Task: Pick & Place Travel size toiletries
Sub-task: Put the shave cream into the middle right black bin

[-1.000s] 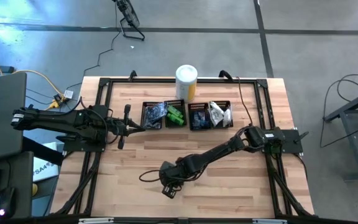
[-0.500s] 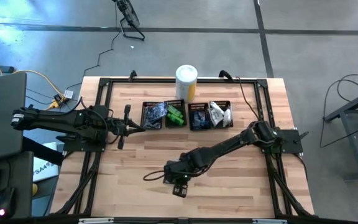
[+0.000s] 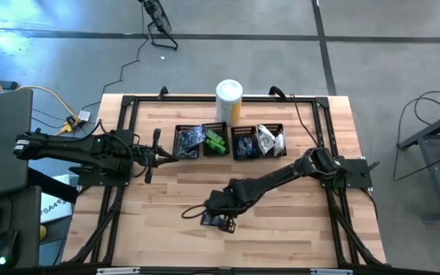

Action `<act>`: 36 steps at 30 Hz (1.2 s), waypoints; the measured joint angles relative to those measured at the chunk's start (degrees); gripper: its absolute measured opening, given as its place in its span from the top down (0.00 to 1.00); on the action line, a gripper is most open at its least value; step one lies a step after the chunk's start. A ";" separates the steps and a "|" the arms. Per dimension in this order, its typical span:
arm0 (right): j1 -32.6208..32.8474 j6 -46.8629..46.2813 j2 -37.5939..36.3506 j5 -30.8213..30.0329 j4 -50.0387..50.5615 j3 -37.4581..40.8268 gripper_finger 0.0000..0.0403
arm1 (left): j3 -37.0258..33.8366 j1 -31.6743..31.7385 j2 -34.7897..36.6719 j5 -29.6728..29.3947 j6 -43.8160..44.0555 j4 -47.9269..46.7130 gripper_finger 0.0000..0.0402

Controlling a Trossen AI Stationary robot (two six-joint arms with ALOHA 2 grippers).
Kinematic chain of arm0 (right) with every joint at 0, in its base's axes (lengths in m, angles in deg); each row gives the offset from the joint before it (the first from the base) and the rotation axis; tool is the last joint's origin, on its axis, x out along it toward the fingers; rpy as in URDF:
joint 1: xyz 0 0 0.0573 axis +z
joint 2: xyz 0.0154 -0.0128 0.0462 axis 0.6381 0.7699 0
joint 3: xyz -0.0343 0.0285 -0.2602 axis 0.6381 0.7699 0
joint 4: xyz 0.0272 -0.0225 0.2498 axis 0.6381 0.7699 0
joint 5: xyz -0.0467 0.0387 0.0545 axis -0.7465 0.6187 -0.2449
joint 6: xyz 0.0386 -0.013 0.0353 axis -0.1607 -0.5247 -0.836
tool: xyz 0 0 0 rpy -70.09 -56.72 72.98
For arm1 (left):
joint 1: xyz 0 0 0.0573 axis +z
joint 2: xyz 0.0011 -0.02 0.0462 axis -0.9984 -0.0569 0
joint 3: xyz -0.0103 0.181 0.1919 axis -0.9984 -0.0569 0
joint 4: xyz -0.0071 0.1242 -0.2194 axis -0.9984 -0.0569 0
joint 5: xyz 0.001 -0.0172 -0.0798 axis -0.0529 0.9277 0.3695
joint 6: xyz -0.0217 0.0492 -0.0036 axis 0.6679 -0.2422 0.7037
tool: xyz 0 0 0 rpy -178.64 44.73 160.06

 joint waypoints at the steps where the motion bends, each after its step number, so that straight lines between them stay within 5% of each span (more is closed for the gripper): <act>1: -0.15 -0.54 0.00 -0.84 -0.20 0.00 0.99 | 0.00 0.00 0.00 -0.02 0.00 0.00 0.99; 29: -2.41 0.76 0.00 4.36 -3.29 -0.02 0.99 | 0.02 0.00 -0.02 -0.15 -0.02 0.04 0.99; 36: -2.23 0.60 -0.01 4.23 -3.27 -0.02 0.83 | 0.02 0.00 -0.02 -0.13 -0.02 0.04 0.99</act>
